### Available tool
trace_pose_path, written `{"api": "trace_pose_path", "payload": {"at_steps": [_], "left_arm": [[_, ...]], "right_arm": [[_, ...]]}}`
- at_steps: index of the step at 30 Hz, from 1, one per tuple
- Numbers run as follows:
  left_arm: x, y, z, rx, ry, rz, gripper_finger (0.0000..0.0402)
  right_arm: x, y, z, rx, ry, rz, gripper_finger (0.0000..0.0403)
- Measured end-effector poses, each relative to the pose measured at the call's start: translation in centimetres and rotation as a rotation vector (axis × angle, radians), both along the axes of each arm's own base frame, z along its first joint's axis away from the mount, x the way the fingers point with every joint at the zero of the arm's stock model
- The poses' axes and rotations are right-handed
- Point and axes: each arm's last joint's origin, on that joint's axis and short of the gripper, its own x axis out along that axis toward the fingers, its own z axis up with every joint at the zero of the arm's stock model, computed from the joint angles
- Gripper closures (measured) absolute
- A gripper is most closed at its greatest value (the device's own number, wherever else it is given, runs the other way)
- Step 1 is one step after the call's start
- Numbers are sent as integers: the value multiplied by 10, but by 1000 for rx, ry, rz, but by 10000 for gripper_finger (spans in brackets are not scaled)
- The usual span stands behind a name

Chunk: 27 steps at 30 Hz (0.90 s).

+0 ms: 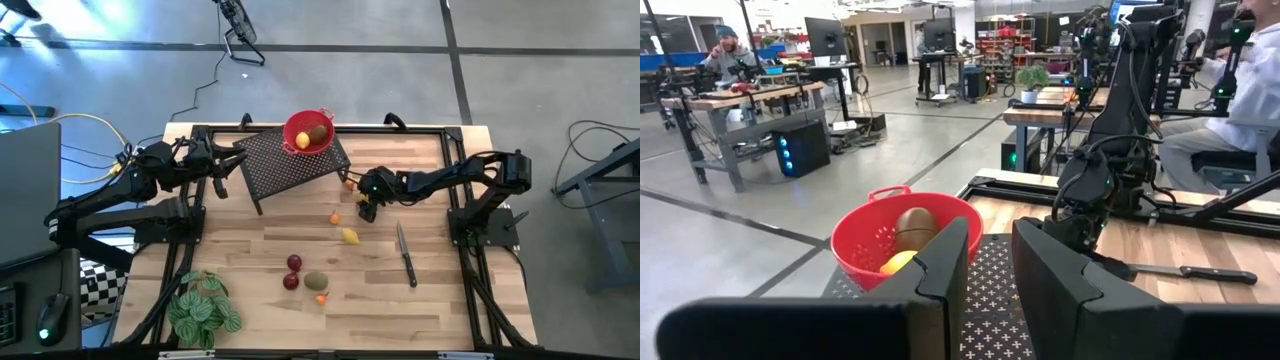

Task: Pick & Place Fruit
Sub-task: Put the top lemon into the red strainer bowl on the shelf

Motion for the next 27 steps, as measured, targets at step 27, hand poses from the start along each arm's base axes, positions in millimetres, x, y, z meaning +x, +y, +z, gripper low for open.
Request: {"api": "trace_pose_path", "payload": {"at_steps": [27], "left_arm": [[0, 0, 0, 1, -2, 0, 325]], "right_arm": [[1, 1, 1, 38, -23, -17, 191]]}}
